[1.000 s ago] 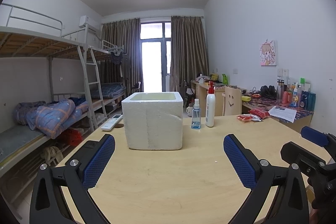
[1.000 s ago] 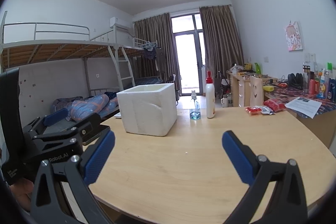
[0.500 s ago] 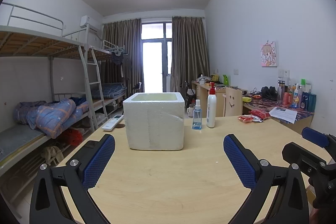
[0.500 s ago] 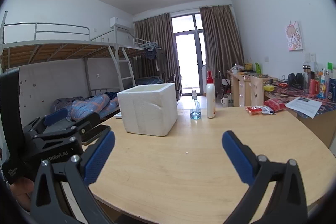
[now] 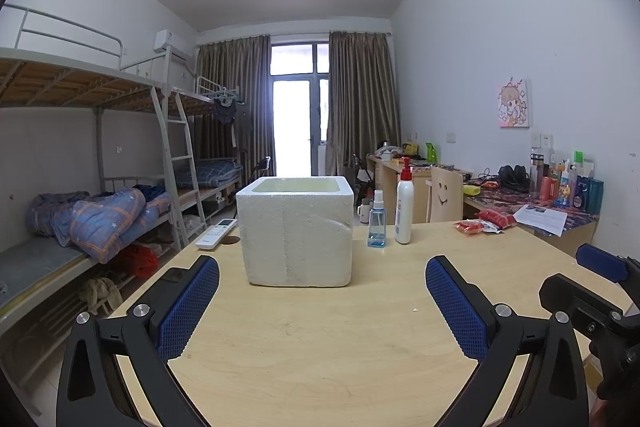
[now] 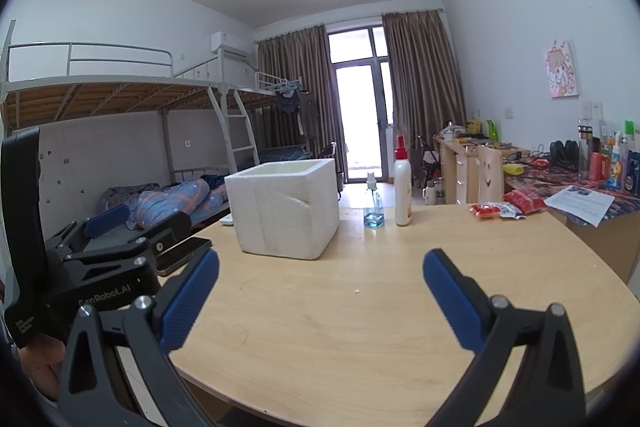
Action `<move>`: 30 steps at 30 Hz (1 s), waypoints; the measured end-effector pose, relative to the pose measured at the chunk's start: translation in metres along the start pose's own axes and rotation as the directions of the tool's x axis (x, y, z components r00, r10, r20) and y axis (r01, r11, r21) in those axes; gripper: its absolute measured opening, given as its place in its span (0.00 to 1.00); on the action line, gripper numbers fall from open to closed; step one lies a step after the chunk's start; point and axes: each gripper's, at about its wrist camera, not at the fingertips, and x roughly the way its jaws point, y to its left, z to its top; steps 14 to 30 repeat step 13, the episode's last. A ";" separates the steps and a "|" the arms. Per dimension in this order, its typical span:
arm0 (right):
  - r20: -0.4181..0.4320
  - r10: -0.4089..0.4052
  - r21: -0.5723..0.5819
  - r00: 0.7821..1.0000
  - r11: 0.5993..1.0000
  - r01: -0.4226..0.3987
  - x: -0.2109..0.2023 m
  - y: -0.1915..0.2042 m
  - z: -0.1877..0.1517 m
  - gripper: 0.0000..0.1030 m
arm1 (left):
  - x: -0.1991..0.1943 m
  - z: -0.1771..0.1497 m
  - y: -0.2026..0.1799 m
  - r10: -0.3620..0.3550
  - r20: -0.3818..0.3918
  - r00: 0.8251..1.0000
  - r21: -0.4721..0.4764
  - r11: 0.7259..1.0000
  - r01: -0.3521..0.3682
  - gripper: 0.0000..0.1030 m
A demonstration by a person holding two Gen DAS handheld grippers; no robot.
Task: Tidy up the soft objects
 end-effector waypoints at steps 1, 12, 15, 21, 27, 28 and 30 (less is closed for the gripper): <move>-0.001 0.000 -0.001 1.000 1.000 0.000 0.001 0.000 0.000 1.00 | 0.000 0.000 0.000 0.000 0.000 1.000 0.000 1.000 0.000 1.00; -0.006 0.001 -0.004 1.000 1.000 -0.001 0.002 -0.002 -0.002 1.00 | 0.000 0.001 0.001 0.002 -0.001 1.000 -0.001 1.000 -0.002 1.00; -0.006 0.001 -0.004 1.000 1.000 -0.001 0.001 -0.001 -0.002 1.00 | 0.000 0.001 0.001 0.001 -0.001 1.000 0.000 1.000 -0.001 1.00; -0.006 0.001 -0.004 1.000 1.000 -0.001 0.001 -0.001 -0.002 1.00 | 0.000 0.001 0.001 0.001 -0.001 1.000 0.000 1.000 -0.001 1.00; -0.006 0.001 -0.004 1.000 1.000 -0.001 0.001 -0.001 -0.002 1.00 | 0.000 0.001 0.001 0.001 -0.001 1.000 0.000 1.000 -0.001 1.00; -0.006 0.001 -0.004 1.000 1.000 -0.001 0.001 -0.001 -0.002 1.00 | 0.000 0.001 0.001 0.001 -0.001 1.000 0.000 1.000 -0.001 1.00; -0.006 0.001 -0.004 1.000 1.000 -0.001 0.001 -0.001 -0.002 1.00 | 0.000 0.001 0.001 0.001 -0.001 1.000 0.000 1.000 -0.001 1.00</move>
